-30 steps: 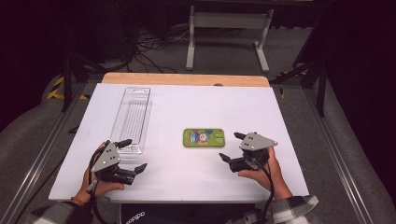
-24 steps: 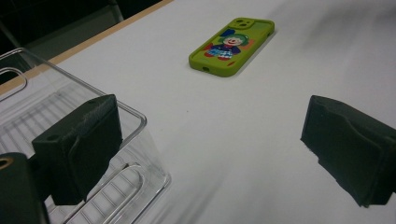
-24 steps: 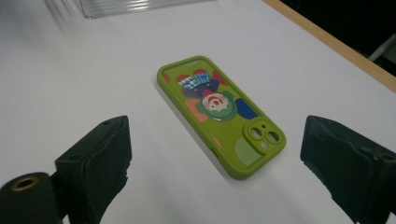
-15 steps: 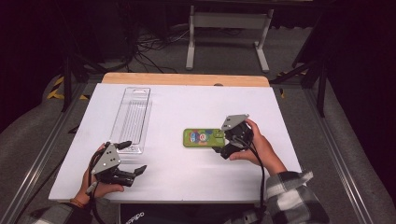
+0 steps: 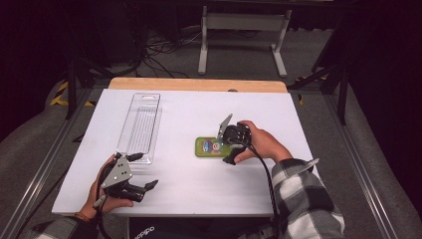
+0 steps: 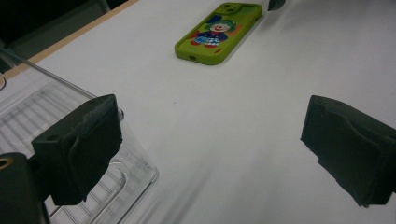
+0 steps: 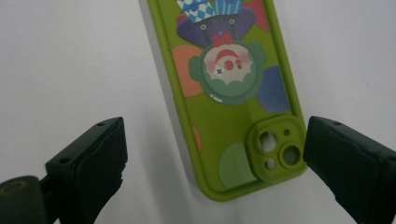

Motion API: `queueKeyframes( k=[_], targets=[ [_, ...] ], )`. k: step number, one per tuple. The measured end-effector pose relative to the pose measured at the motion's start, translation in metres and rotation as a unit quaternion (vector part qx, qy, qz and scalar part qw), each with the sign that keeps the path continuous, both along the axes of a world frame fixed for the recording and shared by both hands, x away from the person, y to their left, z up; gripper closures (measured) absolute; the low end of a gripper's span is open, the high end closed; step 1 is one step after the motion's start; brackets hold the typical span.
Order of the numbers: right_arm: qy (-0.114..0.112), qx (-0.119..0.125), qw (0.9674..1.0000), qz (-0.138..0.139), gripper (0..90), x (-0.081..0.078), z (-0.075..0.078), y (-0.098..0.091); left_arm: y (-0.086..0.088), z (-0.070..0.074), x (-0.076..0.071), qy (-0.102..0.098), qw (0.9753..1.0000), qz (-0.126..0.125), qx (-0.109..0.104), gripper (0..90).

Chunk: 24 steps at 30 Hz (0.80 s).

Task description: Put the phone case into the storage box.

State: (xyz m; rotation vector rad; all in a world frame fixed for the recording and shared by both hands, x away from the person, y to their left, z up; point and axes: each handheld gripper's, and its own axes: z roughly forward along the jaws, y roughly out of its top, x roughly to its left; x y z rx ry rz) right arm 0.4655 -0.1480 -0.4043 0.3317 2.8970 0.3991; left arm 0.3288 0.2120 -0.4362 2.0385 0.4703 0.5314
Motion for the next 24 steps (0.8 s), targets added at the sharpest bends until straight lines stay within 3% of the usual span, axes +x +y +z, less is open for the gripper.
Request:
queueKeyframes(
  k=[4,5,16,19,24],
  targets=[
    [0.003,-0.022,0.9997,0.007,8.6,0.006,-0.004,0.004,0.0,-0.001,0.0,0.0,1.0,-0.001,0.005,5.8],
    [0.005,-0.037,0.9993,0.011,7.8,0.011,-0.008,0.006,0.001,-0.002,-0.001,0.002,1.0,-0.003,0.005,5.7],
    [0.01,-0.079,0.996,0.039,10.0,0.028,-0.02,0.011,0.0,-0.003,-0.003,0.003,0.9999,-0.011,0.012,5.9],
    [0.015,-0.079,0.9958,0.043,10.0,0.031,-0.022,0.011,0.0,-0.004,-0.004,0.008,0.9998,-0.014,0.008,5.9],
    [0.053,-0.071,0.9945,0.056,12.6,0.039,-0.023,0.009,0.0,-0.005,-0.003,0.008,0.9998,-0.017,0.011,5.9]
  ],
)
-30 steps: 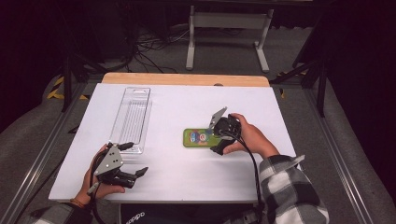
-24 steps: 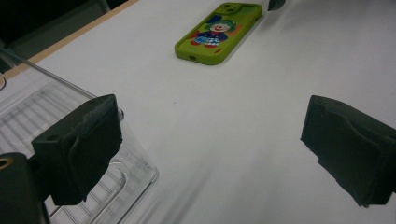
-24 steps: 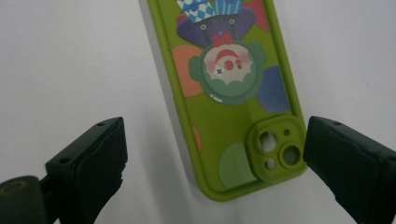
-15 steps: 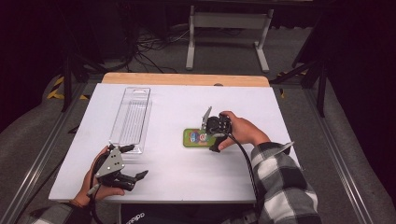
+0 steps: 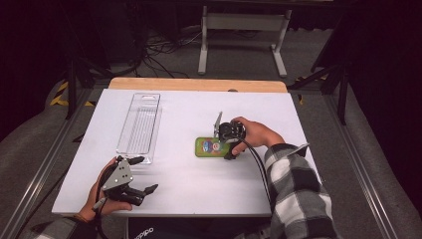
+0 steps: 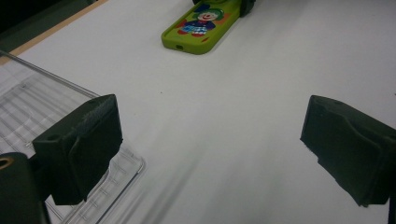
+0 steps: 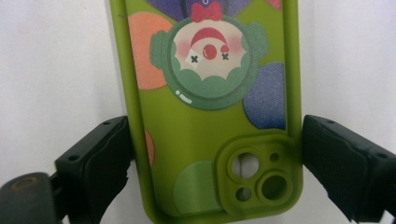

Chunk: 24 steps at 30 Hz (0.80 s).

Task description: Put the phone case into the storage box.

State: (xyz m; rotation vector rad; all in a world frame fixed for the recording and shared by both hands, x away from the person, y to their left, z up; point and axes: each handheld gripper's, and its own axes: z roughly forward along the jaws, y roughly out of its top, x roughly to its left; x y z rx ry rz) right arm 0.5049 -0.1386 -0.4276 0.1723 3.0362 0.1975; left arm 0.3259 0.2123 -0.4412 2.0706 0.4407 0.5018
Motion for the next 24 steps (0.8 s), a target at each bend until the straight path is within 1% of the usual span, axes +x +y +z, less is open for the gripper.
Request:
queueKeyframes(
  k=[1,4,6,7,9,10,13,14,15,16,17,18,19,21,22,23,24],
  targets=[
    [0.008,0.002,1.0,0.0,13.4,0.001,0.0,0.0,0.0,0.0,0.0,0.0,1.0,-0.001,0.0,5.9],
    [0.019,0.0,0.9998,0.011,14.9,0.004,0.0,0.0,-0.002,-0.001,-0.001,-0.001,1.0,0.0,0.002,5.9],
    [0.019,0.001,0.9997,0.013,15.6,0.004,0.0,0.0,-0.002,-0.001,-0.001,0.002,1.0,-0.003,0.004,6.0],
    [0.02,0.004,0.9996,0.018,15.8,0.004,0.0,-0.001,-0.002,-0.001,-0.001,-0.001,1.0,-0.001,0.007,6.1],
    [0.02,0.004,0.9996,0.018,15.9,0.003,0.001,-0.001,-0.003,-0.001,-0.002,-0.001,1.0,-0.001,0.007,6.2],
    [0.018,0.01,0.9997,0.013,16.0,0.002,0.0,-0.002,-0.003,-0.001,-0.002,-0.003,1.0,0.0,0.008,6.2],
    [0.01,0.011,0.9998,0.015,16.2,0.0,0.001,-0.002,-0.003,-0.001,-0.002,-0.002,1.0,-0.001,0.008,6.6],
    [0.011,0.014,0.9997,0.015,16.2,-0.001,0.002,-0.002,-0.003,-0.001,-0.003,-0.001,1.0,-0.001,0.008,6.6],
    [0.005,0.021,0.9996,0.019,16.2,-0.002,0.004,-0.002,-0.004,-0.001,-0.003,-0.001,1.0,-0.001,0.008,6.7],
    [0.0,0.028,0.9995,0.015,16.2,-0.004,0.004,-0.002,-0.004,0.0,-0.003,-0.003,0.9999,-0.001,0.012,6.7],
    [0.0,0.028,0.9995,0.015,16.2,-0.004,0.004,-0.002,-0.004,0.0,-0.003,-0.003,0.9999,-0.001,0.012,6.7],
    [-0.006,0.046,0.9989,0.011,16.3,-0.006,0.007,-0.003,-0.004,0.0,-0.004,-0.004,0.9999,-0.002,0.012,6.7],
    [-0.007,0.055,0.9984,0.012,16.3,-0.008,0.009,-0.004,-0.005,0.0,-0.004,-0.007,0.9999,-0.001,0.013,6.7],
    [-0.021,0.077,0.9968,0.008,16.3,-0.013,0.012,-0.006,-0.005,0.001,-0.005,-0.011,0.9998,0.0,0.017,6.9],
    [-0.027,0.087,0.9958,0.006,16.3,-0.015,0.013,-0.006,-0.006,0.001,-0.005,-0.016,0.9997,0.001,0.019,6.9],
    [-0.035,0.099,0.9945,0.003,16.3,-0.018,0.014,-0.007,-0.006,0.002,-0.006,-0.023,0.9994,0.002,0.026,7.0],
    [-0.035,0.099,0.9945,0.003,16.3,-0.018,0.014,-0.007,-0.006,0.002,-0.006,-0.023,0.9994,0.002,0.026,7.1]
  ],
)
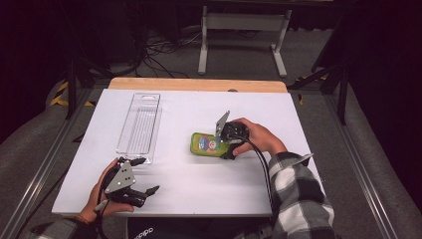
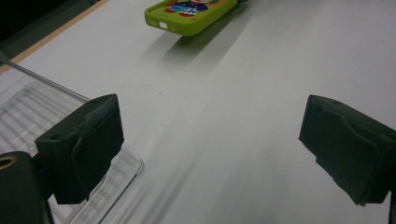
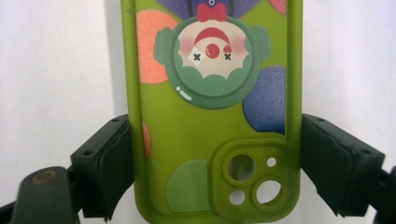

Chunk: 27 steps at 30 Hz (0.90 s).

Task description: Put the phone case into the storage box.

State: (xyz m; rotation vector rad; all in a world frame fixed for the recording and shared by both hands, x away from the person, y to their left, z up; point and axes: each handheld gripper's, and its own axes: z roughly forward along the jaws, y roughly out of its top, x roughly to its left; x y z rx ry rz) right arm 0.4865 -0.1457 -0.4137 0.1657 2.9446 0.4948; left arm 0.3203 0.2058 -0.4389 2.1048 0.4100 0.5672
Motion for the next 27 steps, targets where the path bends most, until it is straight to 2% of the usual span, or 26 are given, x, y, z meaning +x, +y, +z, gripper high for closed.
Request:
queueKeyframes(
  k=[2,3,4,8,12,14,15,16,20,23,24,25,26,27],
  targets=[
    [-0.019,0.018,0.9996,-0.014,16.2,-0.007,0.002,-0.001,-0.003,0.001,-0.002,-0.009,1.0,0.004,0.002,7.0],
    [-0.025,0.025,0.9993,-0.014,16.2,-0.011,0.003,-0.001,-0.005,0.002,-0.003,-0.017,0.9998,0.004,0.01,7.1],
    [-0.028,0.032,0.9989,-0.022,16.2,-0.015,0.004,-0.001,-0.006,0.003,-0.004,-0.031,0.9992,0.006,0.022,7.3],
    [-0.034,0.053,0.9972,-0.041,16.2,-0.035,0.008,0.002,-0.013,0.006,-0.006,-0.057,0.9977,0.009,0.035,7.9],
    [-0.033,0.091,0.9927,-0.073,16.2,-0.053,0.014,0.003,-0.023,0.01,-0.007,-0.086,0.995,0.01,0.051,9.6],
    [-0.031,0.104,0.9907,-0.082,16.2,-0.06,0.017,0.003,-0.028,0.011,-0.008,-0.106,0.9921,0.008,0.067,10.1],
    [-0.025,0.119,0.9879,-0.096,16.2,-0.064,0.018,0.003,-0.028,0.011,-0.008,-0.106,0.9921,0.008,0.067,10.5],
    [-0.025,0.119,0.9879,-0.096,16.2,-0.064,0.018,0.003,-0.032,0.011,-0.009,-0.117,0.9902,0.008,0.076,10.5],
    [-0.016,0.138,0.9817,-0.13,16.2,-0.077,0.021,0.006,-0.044,0.012,-0.009,-0.144,0.9852,0.004,0.094,10.6],
    [-0.016,0.122,0.9829,-0.137,16.2,-0.083,0.021,0.012,-0.054,0.012,-0.009,-0.166,0.9806,-0.003,0.104,10.9],
    [-0.012,0.122,0.9823,-0.141,16.2,-0.084,0.02,0.013,-0.058,0.013,-0.009,-0.177,0.9783,-0.006,0.108,11.0],
    [-0.002,0.125,0.9817,-0.144,16.2,-0.085,0.019,0.015,-0.062,0.012,-0.01,-0.182,0.9774,-0.01,0.107,11.5],
    [-0.002,0.125,0.9817,-0.144,16.2,-0.085,0.019,0.015,-0.062,0.012,-0.01,-0.182,0.9774,-0.01,0.107,11.8],
    [0.004,0.127,0.9806,-0.15,16.2,-0.087,0.019,0.019,-0.065,0.012,-0.011,-0.191,0.9752,-0.012,0.111,11.9]
  ],
)
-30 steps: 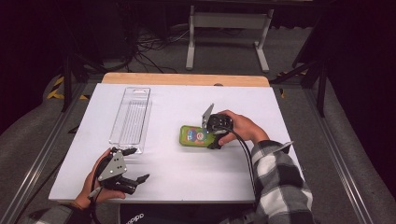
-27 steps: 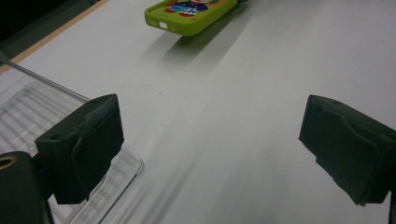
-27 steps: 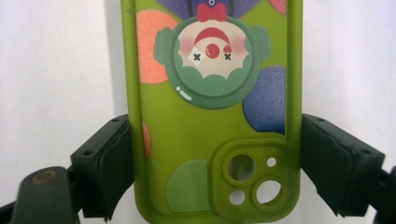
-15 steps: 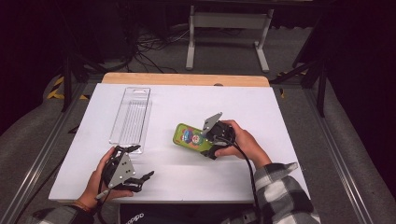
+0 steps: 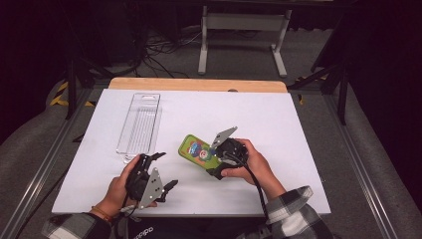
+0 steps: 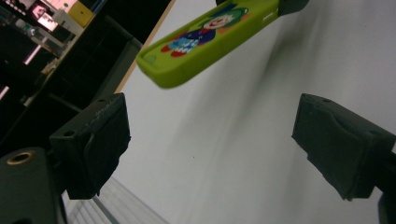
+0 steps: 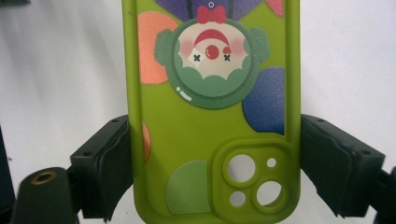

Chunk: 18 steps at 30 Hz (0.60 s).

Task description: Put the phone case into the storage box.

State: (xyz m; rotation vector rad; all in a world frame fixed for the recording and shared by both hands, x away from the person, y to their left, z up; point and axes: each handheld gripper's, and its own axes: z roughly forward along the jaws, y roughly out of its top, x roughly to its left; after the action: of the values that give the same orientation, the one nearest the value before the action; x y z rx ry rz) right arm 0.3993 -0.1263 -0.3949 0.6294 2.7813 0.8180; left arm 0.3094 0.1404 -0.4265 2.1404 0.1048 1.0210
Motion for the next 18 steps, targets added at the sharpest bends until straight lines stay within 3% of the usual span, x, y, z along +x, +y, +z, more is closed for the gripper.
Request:
queueKeyframes(
  k=[5,8,11,13,16,17,18],
  targets=[
    [0.006,0.004,1.0,0.002,16.2,-0.005,0.001,0.007,-0.016,-0.003,-0.002,-0.039,0.9986,-0.007,0.035,13.0],
    [0.016,0.009,0.9998,0.001,16.2,-0.008,0.001,0.01,-0.025,-0.006,-0.003,-0.054,0.9979,-0.003,0.037,14.0],
    [0.023,0.016,0.9996,0.002,16.2,-0.011,0.002,0.013,-0.033,-0.007,-0.002,-0.084,0.9941,-0.007,0.069,16.1],
    [0.021,0.019,0.9996,0.003,16.2,-0.012,0.003,0.014,-0.036,-0.008,-0.004,-0.09,0.9932,-0.008,0.073,18.1],
    [0.02,0.018,0.9996,-0.001,16.2,-0.012,0.002,0.014,-0.044,-0.011,-0.005,-0.12,0.9879,-0.006,0.098,20.3],
    [0.027,0.023,0.9994,0.0,16.2,-0.011,0.002,0.015,-0.046,-0.012,-0.005,-0.125,0.9873,-0.009,0.098,26.1],
    [0.027,0.026,0.9993,0.0,16.2,-0.011,0.003,0.015,-0.051,-0.013,-0.006,-0.146,0.9826,-0.007,0.115,27.9]
  ],
)
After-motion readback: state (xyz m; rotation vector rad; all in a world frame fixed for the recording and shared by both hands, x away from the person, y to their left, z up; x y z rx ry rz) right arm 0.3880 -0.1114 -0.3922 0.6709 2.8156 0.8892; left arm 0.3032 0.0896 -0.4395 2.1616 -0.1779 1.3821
